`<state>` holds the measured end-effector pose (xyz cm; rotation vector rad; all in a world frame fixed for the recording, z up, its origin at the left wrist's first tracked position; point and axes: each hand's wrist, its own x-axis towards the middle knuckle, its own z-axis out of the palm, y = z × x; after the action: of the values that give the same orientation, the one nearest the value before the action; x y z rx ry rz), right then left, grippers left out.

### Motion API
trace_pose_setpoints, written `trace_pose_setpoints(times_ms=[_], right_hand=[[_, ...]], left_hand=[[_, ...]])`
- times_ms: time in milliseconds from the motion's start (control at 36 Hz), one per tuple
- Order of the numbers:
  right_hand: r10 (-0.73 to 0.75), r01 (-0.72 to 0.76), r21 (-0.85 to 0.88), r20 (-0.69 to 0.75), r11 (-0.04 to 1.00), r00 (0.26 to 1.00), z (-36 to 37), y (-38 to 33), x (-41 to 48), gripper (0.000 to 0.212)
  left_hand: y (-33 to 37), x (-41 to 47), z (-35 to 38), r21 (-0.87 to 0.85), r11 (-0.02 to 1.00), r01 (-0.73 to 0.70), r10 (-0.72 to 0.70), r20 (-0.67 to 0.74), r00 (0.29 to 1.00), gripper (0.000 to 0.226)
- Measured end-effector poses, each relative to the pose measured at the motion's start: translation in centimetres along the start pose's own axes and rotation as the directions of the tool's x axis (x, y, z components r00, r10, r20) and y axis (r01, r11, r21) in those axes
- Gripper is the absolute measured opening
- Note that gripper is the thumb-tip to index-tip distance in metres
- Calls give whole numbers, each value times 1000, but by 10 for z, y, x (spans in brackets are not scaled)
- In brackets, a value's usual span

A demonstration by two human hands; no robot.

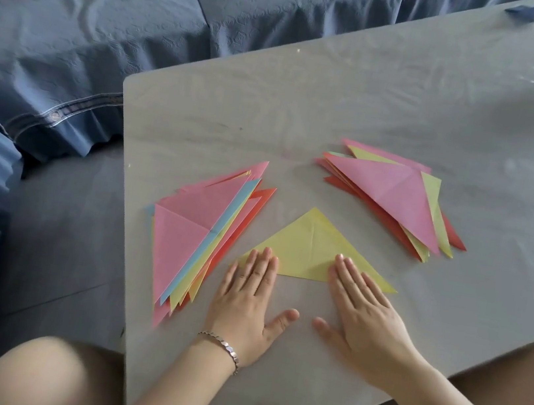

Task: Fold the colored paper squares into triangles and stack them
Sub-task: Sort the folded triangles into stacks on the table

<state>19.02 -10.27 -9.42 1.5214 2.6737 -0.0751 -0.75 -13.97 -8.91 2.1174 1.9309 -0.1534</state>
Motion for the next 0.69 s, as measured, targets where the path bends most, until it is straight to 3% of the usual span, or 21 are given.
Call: trace_pose_setpoints(times_ms=[250, 472, 583, 639, 694], right_hand=[[123, -123, -6, 42, 992, 992, 2, 28, -21, 81], [189, -189, -1, 42, 982, 981, -6, 36, -29, 82], [264, -248, 206, -54, 947, 963, -26, 26, -10, 43], [263, -244, 268, -35, 932, 964, -36, 20, 4, 43], [271, -273, 276, 47, 922, 961, -43, 14, 20, 54]], left_hand=[[-1, -1, -2, -26, 994, 105, -103, 50, 993, 94], [-1, 0, 1, -5, 989, 148, -148, 6, 989, 86], [0, 2, 4, 39, 981, 188, -187, -19, 982, 84], [-2, 2, 7, 45, 976, 214, -210, -82, 974, 80], [-3, 2, 6, -12, 977, 211, -212, -36, 977, 72]])
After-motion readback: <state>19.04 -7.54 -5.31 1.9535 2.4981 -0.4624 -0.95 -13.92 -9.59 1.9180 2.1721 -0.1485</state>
